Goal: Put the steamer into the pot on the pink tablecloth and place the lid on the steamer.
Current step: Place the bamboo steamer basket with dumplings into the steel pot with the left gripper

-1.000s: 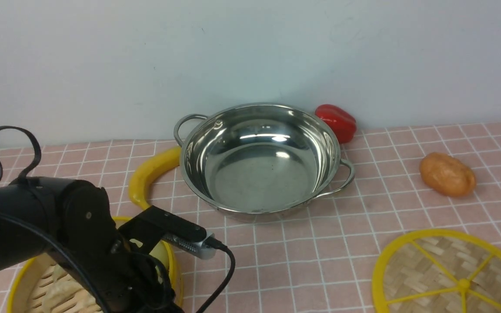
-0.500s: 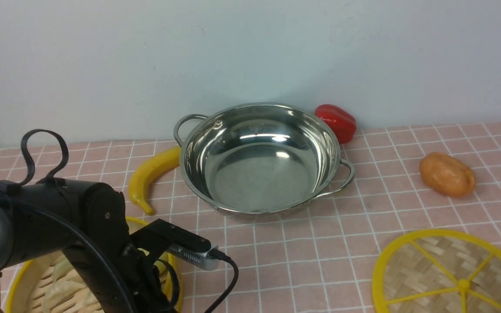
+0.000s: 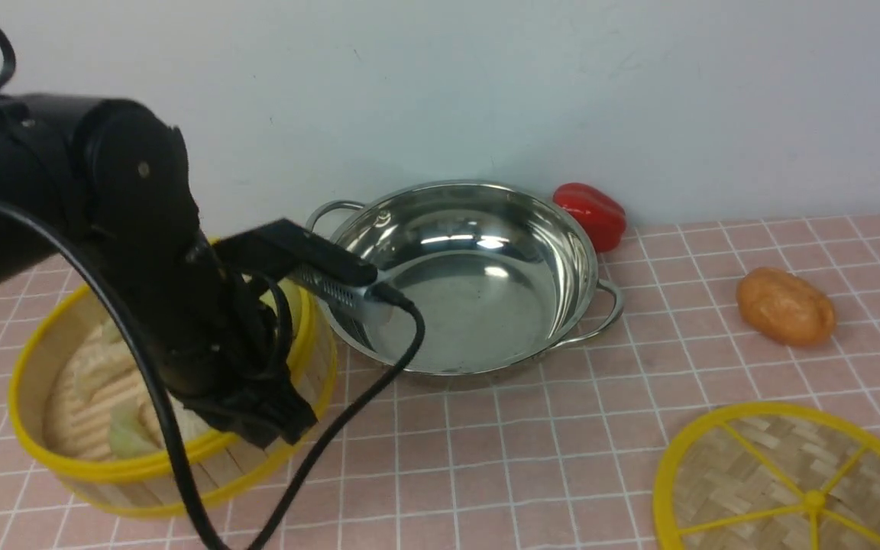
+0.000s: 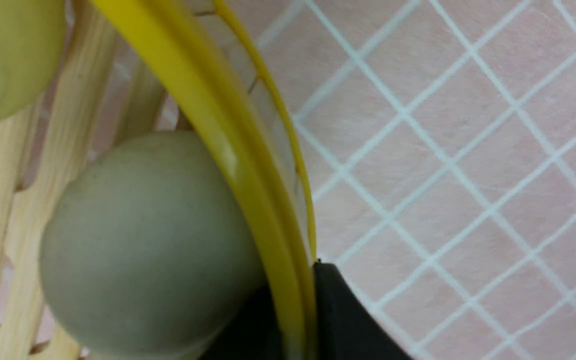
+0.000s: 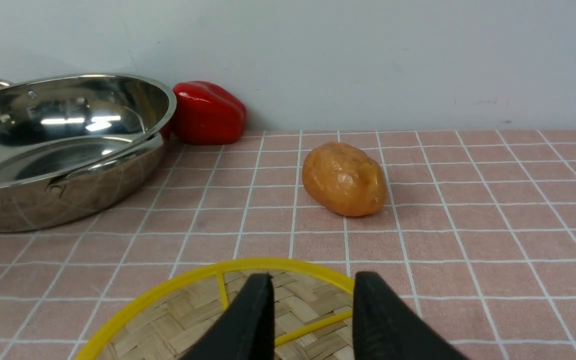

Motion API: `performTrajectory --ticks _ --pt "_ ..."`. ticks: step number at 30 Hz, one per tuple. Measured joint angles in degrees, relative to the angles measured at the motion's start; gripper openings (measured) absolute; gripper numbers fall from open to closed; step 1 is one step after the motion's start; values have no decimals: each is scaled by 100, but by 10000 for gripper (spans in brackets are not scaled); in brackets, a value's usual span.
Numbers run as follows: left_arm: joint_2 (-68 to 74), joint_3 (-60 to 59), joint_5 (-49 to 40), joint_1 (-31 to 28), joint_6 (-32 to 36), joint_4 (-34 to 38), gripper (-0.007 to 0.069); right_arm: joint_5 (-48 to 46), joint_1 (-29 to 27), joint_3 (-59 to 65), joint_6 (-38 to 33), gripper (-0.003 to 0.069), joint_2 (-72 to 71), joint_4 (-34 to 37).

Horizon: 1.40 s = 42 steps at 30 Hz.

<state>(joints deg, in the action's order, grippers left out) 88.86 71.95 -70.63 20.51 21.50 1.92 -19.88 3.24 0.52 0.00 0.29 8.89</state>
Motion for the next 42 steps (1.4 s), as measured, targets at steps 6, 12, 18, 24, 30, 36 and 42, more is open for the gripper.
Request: performTrajectory --ticks 6,12,18,24,30,36,42 --pt "192 824 -19 0 1189 55 29 0 0 0 0 243 0 0" --pt "1453 1984 -92 180 2662 287 29 0 0 0 0 243 0 0" --pt "2620 3389 206 690 3184 9 29 0 0 0 0 243 0 0" --pt "3589 4472 56 944 3329 -88 29 0 0 0 0 243 0 0" --pt "3955 4544 -125 946 3244 -192 30 0 0 0 0 243 0 0" --pt "4175 4588 -114 946 3227 -192 30 0 0 0 0 243 0 0" --pt "4400 4589 -137 946 3148 -257 30 0 0 0 0 243 0 0"
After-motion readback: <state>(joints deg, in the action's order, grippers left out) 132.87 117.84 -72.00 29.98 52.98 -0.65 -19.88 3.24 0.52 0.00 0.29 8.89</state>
